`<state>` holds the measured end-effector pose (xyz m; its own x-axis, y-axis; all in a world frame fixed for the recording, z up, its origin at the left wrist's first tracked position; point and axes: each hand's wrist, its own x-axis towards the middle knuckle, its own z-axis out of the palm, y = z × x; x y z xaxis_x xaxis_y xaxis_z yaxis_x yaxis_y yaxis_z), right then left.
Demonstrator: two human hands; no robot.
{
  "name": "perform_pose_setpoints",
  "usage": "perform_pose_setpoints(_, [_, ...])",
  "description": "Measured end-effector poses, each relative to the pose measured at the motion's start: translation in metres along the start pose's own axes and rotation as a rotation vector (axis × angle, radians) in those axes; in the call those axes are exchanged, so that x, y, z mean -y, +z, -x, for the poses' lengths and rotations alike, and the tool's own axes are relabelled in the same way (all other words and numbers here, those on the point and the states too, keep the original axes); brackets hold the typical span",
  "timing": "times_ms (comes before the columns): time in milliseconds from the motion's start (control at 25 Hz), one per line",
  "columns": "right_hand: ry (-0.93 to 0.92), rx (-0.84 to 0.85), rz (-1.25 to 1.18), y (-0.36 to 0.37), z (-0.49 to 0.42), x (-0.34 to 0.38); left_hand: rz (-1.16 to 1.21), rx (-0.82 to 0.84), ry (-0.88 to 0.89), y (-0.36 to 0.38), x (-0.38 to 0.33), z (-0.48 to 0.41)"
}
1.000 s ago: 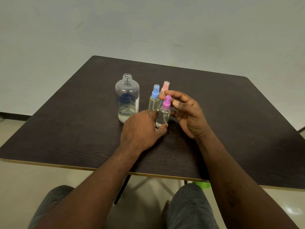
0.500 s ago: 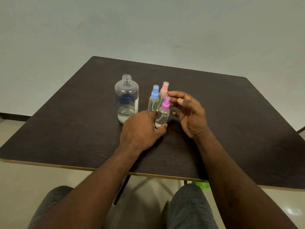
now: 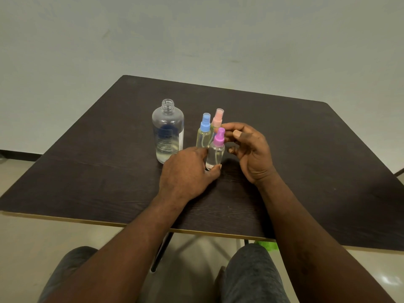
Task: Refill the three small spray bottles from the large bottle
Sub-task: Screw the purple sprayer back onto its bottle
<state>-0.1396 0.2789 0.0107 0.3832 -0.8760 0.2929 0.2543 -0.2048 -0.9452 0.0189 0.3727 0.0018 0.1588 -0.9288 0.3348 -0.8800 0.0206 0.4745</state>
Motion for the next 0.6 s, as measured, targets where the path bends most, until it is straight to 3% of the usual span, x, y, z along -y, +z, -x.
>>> perform_pose_setpoints(200, [-0.017,-0.22,0.027,-0.0059,-0.0025,0.0005,-0.006,-0.003,-0.002,-0.0001,0.0002,-0.0002])
perform_pose_setpoints(440, [-0.003,0.126,0.064,0.0029,0.0025,-0.0024,-0.009,-0.007,-0.002,0.0018,0.0013,-0.001])
perform_pose_setpoints(600, [0.023,0.157,0.089,0.0026,0.0035,-0.0019,-0.003,-0.009,0.003,0.002,0.0024,-0.0015])
